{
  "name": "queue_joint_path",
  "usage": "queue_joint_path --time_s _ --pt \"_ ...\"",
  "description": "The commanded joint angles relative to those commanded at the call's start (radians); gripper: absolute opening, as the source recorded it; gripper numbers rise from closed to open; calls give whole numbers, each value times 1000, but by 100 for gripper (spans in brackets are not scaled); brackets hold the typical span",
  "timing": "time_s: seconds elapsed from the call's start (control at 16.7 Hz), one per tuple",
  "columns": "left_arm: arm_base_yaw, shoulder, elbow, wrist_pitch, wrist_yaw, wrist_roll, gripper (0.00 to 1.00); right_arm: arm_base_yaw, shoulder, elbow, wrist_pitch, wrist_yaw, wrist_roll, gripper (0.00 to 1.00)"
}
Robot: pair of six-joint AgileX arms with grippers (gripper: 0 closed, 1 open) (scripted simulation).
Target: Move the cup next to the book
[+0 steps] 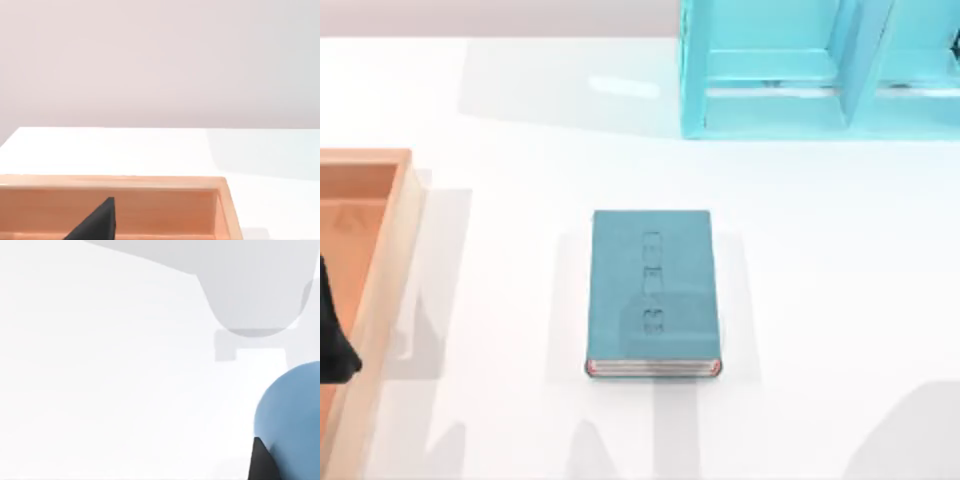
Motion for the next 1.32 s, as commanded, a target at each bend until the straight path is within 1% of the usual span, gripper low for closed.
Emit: queue_joint_path --time_s 0.18,0.3,0.42,0.6,0.84,1.08,1.2,1.32 --pt "0 0 0 0 0 0 100 187 48 83 -38 11 248 0" --pt "0 0 0 0 0 0 100 327 91 145 -74 15 464 0" --pt "0 0 0 0 0 0 100 472 137 208 -114 15 713 0" --pt "0 0 0 0 0 0 100 684 201 296 -178 8 1123 0" --pt "0 0 0 0 0 0 100 923 259 397 -250 -10 1678 0" --pt "0 0 0 0 0 0 100 1091 280 476 -294 -23 2160 0" --pt "0 0 0 0 0 0 100 1148 280 507 -307 -23 2356 0" --pt "0 0 0 0 0 0 100 1187 278 534 -317 -17 2516 0"
